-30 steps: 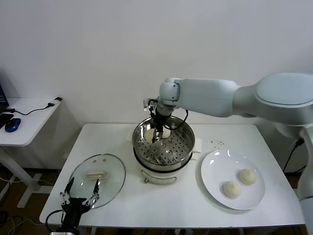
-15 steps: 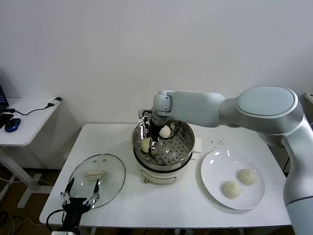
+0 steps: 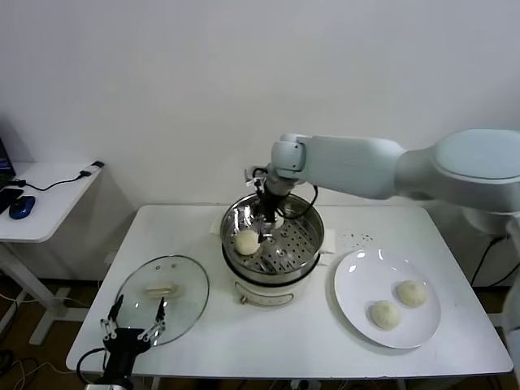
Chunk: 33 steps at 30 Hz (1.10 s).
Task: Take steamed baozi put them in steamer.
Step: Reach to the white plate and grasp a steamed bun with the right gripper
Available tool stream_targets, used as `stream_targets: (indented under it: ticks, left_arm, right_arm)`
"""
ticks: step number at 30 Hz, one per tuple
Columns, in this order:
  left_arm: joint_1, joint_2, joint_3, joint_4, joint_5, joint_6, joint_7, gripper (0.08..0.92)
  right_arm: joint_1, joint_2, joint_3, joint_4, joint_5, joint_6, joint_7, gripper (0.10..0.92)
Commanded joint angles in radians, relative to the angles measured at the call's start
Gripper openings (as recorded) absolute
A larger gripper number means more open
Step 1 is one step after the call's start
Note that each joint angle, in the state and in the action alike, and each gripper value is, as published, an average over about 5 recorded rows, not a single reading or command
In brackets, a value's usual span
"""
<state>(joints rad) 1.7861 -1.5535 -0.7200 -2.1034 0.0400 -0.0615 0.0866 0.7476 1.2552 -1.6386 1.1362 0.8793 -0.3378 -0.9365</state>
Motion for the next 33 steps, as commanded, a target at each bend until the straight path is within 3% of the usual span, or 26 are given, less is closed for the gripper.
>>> stream_targets:
  ticks: [1,9,16,24,33]
  left_arm:
    - [0.0,-0.001,0.001,0.001,0.001,-0.001,0.0,0.823]
    - [0.003,-0.005,0.002,-0.006,0.004,0.0,-0.001,0.823]
    - [0.006,-0.013,0.004,-0.006,0.019,0.002,-0.002,0.823]
    - [0.015,-0.025,0.004,-0.004,0.031,0.001,-0.004,0.823]
    - [0.017,-0.03,0.008,0.0,0.042,0.004,-0.009,0.823]
  right_arm:
    - [0.201,-0.356,-0.06,0.293,-0.071,0.025,-0.072,0.823]
    - [0.187,-0.675,-0.155,0.48,-0.32,0.043,-0.086,0.823]
    - [0.024,-0.836,-0.113,0.51,-0.524,0.059,-0.083,0.823]
    - [-0.262,-0.883,0.06,0.464,-0.652,0.063,-0.056,0.823]
    - [-0.466,-0.809,0.211,0.379,-0.683,0.06,-0.018,0.823]
